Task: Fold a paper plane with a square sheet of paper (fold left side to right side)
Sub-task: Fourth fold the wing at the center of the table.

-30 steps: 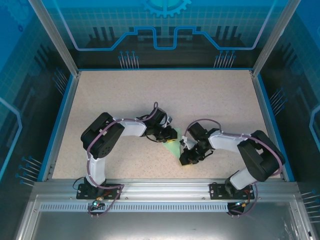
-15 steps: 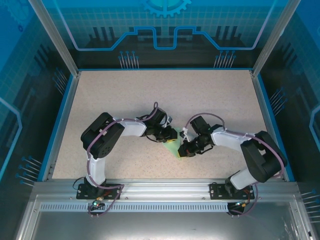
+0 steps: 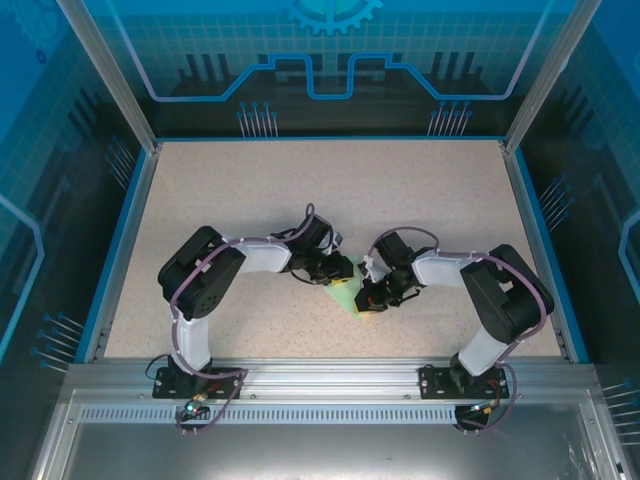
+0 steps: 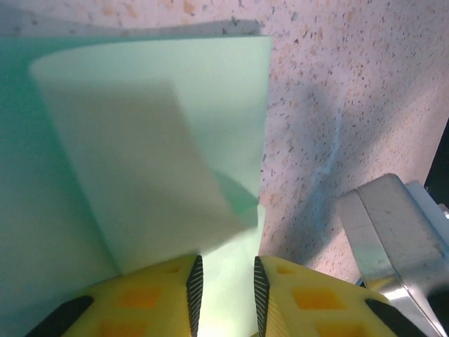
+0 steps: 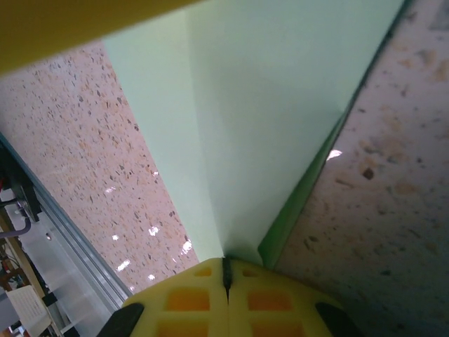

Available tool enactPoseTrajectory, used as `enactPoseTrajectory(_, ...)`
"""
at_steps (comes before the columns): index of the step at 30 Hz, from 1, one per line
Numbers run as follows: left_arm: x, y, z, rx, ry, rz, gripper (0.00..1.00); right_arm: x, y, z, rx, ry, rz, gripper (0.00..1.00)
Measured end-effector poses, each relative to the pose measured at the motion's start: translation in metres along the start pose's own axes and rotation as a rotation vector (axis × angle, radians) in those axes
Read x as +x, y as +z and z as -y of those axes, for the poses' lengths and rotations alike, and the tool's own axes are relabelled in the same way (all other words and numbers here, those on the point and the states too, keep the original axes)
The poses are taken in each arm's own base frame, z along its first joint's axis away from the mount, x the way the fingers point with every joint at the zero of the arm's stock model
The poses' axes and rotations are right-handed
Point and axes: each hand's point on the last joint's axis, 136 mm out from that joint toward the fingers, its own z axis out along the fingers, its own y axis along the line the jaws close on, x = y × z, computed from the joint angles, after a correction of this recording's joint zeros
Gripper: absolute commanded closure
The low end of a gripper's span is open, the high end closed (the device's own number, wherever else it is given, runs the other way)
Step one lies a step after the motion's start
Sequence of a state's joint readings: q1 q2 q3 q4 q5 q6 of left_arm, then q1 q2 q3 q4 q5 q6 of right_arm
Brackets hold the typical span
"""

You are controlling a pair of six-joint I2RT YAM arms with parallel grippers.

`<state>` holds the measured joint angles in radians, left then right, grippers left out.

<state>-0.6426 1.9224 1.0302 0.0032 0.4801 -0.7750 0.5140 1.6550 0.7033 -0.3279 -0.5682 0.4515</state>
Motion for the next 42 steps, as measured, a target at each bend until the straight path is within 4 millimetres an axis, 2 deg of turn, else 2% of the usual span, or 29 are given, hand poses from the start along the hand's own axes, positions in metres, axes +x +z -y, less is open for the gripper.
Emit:
enactPoseTrajectory(4,0.002,-0.019,0.012,0.026,0.048,0.043,0.7,0.0,0.0,0.001,0.004,0.001,0.0,1.0)
enactPoseTrajectory(7,0.009,-0.034,0.021,0.063,0.082,0.073,0.74,0.0,-0.001,0.001,0.008,0.001,0.001,1.0)
enactPoseTrajectory(9,0.015,-0.036,0.025,0.079,0.102,0.077,0.76,0.0,-0.001,0.001,0.012,0.001,0.0,1.0)
enactPoseTrajectory(14,0.039,-0.026,0.027,0.097,0.137,0.036,0.79,0.0,-0.001,0.001,0.012,0.002,-0.002,1.0)
enactPoseTrajectory(17,0.045,-0.019,0.031,0.112,0.155,0.016,0.79,0.0,-0.001,0.001,0.013,0.003,-0.004,1.0)
enactPoseTrajectory(22,0.05,-0.004,0.017,0.084,0.137,-0.017,0.79,0.0,-0.001,0.001,0.013,0.004,-0.005,1.0)
enactPoseTrajectory(26,0.052,0.005,0.007,0.065,0.122,-0.032,0.8,0.0,-0.001,0.001,0.014,0.0,-0.005,1.0)
enactPoseTrajectory(36,0.048,0.011,0.004,0.046,0.114,-0.039,0.78,0.001,-0.001,0.002,0.025,0.003,-0.019,1.0)
enactPoseTrajectory(42,0.033,0.009,0.003,0.016,0.121,-0.008,0.78,0.0,-0.001,0.002,0.029,0.006,-0.024,1.0)
